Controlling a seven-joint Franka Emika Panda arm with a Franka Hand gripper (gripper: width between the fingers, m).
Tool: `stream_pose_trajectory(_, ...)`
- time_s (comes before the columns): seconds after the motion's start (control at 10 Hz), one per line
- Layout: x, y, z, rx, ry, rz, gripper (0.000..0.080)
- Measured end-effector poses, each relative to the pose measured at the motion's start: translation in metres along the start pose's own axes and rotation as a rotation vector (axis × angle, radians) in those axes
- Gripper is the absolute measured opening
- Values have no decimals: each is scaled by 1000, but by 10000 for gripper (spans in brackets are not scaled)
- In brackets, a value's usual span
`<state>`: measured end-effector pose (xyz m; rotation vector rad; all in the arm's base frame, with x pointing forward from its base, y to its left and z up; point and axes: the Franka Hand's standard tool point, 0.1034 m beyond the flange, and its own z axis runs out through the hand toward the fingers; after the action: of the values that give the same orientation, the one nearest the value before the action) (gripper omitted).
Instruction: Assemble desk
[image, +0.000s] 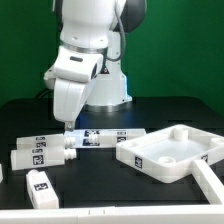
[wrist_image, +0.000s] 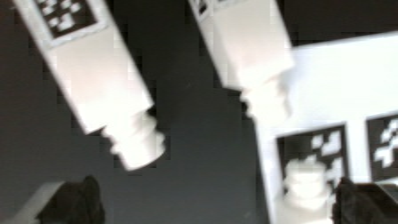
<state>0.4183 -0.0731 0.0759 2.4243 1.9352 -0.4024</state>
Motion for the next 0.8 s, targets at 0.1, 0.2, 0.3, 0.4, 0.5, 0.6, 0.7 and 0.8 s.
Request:
stream_pose_trajectory(0.1,0,-1,1,2,0,64,649)
stream_pose_trajectory(0.2,1,-1,1,2,1,176,649)
stream_pose_trajectory(0.3,1,-1,1,3,1,205,649)
stream_pose_trajectory(0.4,4,0,0,7,11,330,648)
stream_pose_trajectory(0.5,14,7,-8,16,49,539,648)
stream_pose_trajectory(0.6,27,12,-13,15,80,700,648)
stream_pose_trajectory(0.7,42,16,-17,16,95,814,648)
stream_pose_trajectory(0.8,55,21,-22,13,116,878,648)
